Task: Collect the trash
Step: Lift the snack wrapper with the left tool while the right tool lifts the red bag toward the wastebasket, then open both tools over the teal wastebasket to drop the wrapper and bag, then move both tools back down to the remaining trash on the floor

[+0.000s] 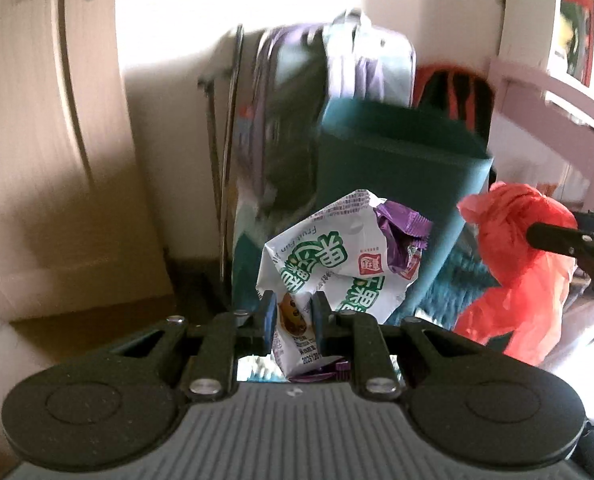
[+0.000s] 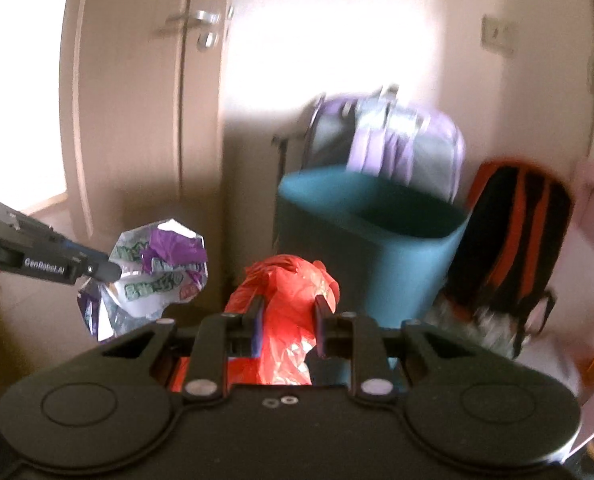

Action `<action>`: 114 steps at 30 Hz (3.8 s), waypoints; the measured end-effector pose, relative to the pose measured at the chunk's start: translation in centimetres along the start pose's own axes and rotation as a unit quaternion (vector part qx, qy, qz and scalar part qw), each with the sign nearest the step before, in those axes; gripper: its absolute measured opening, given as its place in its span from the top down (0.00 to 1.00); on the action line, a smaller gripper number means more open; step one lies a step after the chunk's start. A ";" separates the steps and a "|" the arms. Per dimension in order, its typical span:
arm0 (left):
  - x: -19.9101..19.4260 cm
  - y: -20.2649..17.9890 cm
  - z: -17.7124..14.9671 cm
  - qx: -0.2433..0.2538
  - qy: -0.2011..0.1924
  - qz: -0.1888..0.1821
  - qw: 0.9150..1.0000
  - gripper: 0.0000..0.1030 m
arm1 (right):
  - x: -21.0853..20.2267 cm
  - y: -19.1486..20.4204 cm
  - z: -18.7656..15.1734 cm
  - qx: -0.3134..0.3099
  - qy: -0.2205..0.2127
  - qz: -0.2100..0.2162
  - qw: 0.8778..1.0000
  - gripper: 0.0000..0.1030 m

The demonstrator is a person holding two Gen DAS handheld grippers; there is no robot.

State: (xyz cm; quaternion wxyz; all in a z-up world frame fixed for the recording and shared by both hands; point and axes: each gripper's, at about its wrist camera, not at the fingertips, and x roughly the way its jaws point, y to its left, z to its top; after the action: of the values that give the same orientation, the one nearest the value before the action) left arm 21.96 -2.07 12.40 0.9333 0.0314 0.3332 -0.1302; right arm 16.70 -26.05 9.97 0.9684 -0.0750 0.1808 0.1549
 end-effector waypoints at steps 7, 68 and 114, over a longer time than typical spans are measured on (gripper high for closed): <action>-1.5 -3.0 7.7 0.009 -0.056 -0.004 0.998 0.82 | -1.4 -3.1 7.0 -0.010 -0.077 -0.044 0.996 0.78; 13.6 -10.6 15.3 0.137 0.041 0.012 0.990 0.42 | 12.1 -11.7 9.0 0.013 0.104 -0.022 0.994 0.43; 17.1 5.3 -11.3 -0.013 0.188 -0.025 0.982 0.07 | 15.9 5.0 -15.1 0.039 0.254 0.155 0.954 0.34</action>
State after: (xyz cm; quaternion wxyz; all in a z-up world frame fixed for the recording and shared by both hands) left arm 29.15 0.90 -7.31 0.8506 0.0349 0.5054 -0.1406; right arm 24.27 -20.06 -10.36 0.8566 -0.0450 0.4363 0.2717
